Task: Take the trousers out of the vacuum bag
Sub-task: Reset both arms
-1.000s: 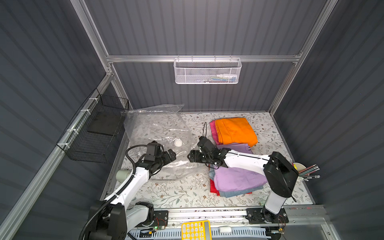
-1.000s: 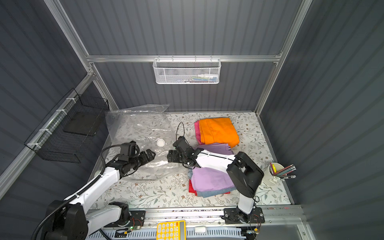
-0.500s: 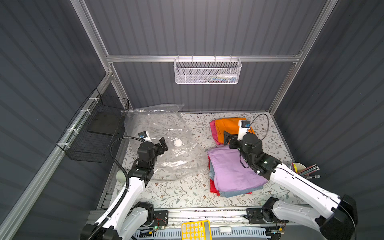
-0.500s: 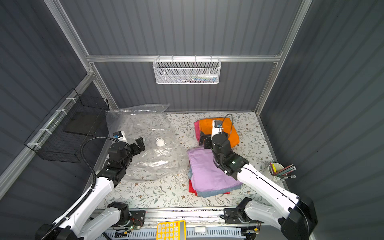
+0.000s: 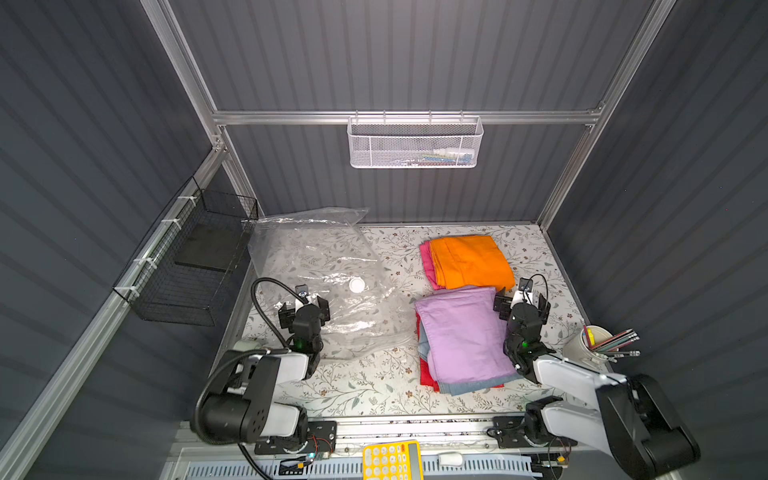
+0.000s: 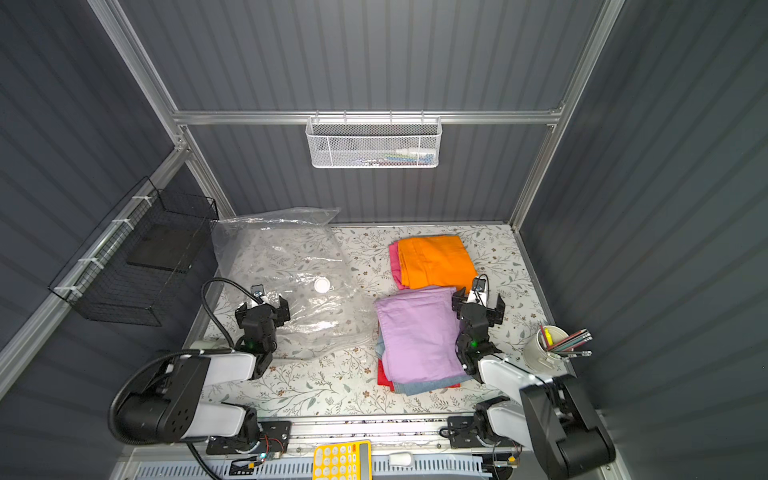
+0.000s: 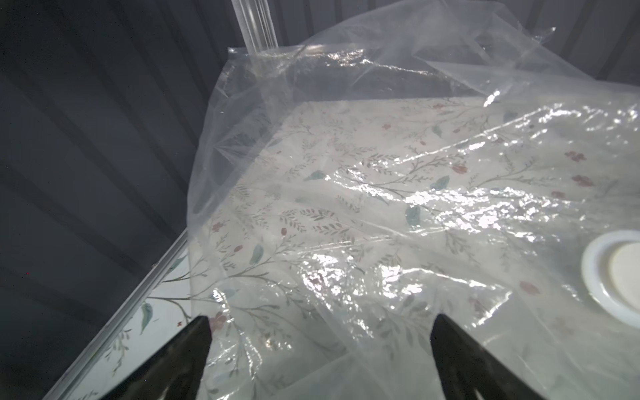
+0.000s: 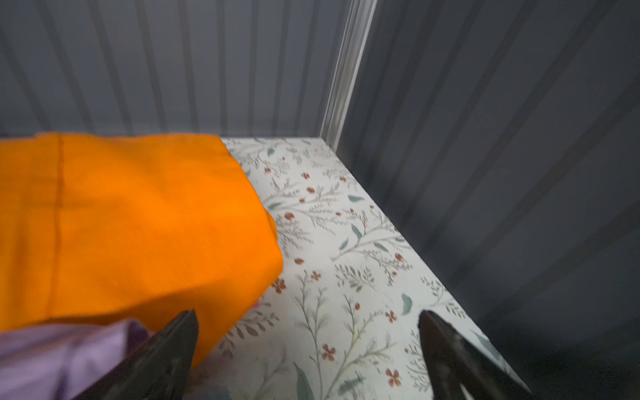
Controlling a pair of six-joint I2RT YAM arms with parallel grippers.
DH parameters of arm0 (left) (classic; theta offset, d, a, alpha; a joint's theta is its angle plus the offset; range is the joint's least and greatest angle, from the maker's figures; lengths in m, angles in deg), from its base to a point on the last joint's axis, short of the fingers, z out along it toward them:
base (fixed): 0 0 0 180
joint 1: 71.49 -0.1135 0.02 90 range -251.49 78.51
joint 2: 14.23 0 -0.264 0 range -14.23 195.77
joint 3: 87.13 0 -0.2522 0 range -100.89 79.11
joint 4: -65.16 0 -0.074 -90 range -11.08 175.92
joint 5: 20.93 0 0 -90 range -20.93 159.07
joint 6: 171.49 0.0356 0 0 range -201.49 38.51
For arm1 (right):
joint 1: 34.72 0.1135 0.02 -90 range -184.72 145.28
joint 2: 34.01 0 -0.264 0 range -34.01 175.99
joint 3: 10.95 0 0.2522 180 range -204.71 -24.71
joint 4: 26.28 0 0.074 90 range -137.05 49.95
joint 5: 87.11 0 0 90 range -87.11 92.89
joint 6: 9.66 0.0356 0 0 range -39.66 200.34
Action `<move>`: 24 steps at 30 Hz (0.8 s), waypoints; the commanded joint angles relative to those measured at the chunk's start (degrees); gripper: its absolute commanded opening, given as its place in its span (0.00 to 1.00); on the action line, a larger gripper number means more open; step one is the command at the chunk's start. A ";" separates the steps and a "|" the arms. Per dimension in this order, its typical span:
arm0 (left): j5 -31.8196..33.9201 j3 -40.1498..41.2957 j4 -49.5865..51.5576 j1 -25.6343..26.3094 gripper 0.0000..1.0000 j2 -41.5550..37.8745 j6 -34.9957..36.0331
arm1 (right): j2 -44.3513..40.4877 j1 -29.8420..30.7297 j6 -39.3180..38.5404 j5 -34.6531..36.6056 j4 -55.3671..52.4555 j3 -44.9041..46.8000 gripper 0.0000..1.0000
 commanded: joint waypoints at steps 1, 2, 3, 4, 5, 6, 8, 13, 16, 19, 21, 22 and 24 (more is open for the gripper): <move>-5.26 0.47 -9.00 -3.61 1.00 2.05 -1.82 | 6.82 -4.54 0.19 -11.89 20.58 2.57 0.99; -6.45 -0.35 -8.11 -4.58 1.00 2.82 -2.32 | 9.22 -5.31 0.36 -13.96 22.98 2.74 0.99; -7.32 -0.92 -9.53 -5.06 1.00 5.05 -2.26 | 12.03 -6.22 0.33 -16.66 26.41 3.00 0.99; -7.75 -1.20 -12.79 -5.28 1.00 8.71 -2.08 | 13.48 -7.12 1.24 -17.73 28.02 3.39 0.99; -8.50 -1.55 -16.50 -5.40 1.00 12.71 -1.76 | 14.26 -7.97 2.12 -19.64 28.23 3.71 0.99; -9.12 -1.84 -22.56 -5.55 1.00 16.75 0.29 | 15.68 -8.47 1.84 -20.74 30.21 3.50 0.99; -10.81 -2.99 -11.78 -5.66 1.00 12.42 -1.66 | 14.01 -8.58 1.62 -22.32 25.55 2.51 0.99; -10.55 -7.57 -5.21 -6.26 1.00 13.52 -1.90 | 12.49 -9.75 2.61 -24.14 15.90 -1.62 0.99; -10.59 -9.05 -2.05 -6.26 1.00 13.51 -1.87 | 12.72 -9.59 3.45 -20.85 16.81 -1.46 0.99; -8.94 -7.89 -6.22 -6.26 1.00 14.45 -2.35 | 13.13 -9.28 3.94 -18.05 17.84 -1.24 0.99; -8.10 -9.44 -2.84 -6.26 1.00 14.21 -2.73 | 12.90 -9.20 3.88 -18.00 17.38 -1.37 0.99; -8.14 -10.44 -2.35 -6.26 1.00 14.80 -2.29 | 13.04 -9.15 3.77 -17.99 17.55 -1.35 0.99; -7.51 -11.08 -0.33 -5.73 1.00 14.61 -2.24 | 12.95 -9.10 3.79 -17.91 17.24 -1.45 0.99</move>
